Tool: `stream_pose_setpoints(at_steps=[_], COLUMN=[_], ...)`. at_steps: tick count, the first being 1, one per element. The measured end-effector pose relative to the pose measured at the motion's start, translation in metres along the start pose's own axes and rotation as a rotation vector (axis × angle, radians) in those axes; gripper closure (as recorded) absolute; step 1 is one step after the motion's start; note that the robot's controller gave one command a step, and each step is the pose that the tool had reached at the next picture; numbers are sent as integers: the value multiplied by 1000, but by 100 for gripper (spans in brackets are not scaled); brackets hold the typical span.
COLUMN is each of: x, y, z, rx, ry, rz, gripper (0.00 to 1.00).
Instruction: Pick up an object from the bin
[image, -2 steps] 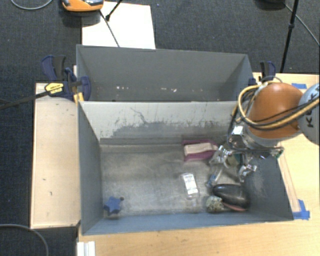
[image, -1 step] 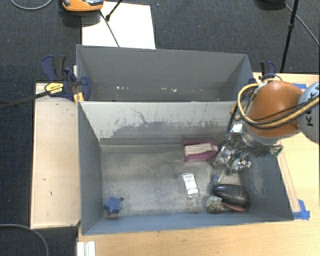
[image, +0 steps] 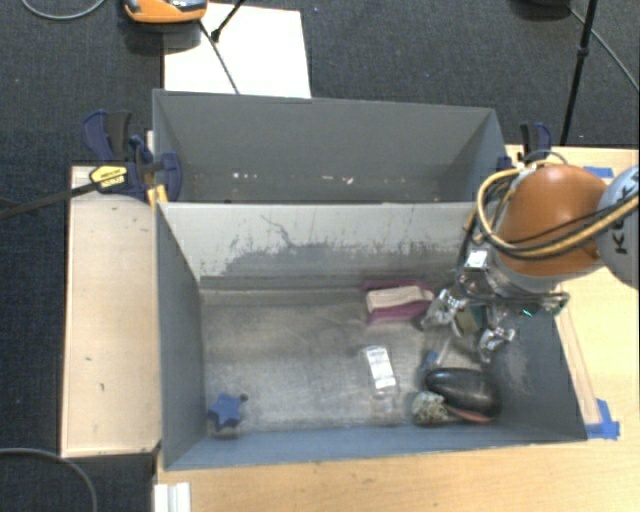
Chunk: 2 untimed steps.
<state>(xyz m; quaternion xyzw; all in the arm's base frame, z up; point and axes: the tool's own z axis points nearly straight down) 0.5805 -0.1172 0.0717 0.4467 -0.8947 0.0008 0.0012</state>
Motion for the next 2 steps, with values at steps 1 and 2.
stream_pose_setpoints(at_steps=[1,2], x=[-5,-1], y=[0,-8], z=[-2,-134], rx=[5,9], ry=[-12,-8], rz=[2,-109], gripper=[100,100])
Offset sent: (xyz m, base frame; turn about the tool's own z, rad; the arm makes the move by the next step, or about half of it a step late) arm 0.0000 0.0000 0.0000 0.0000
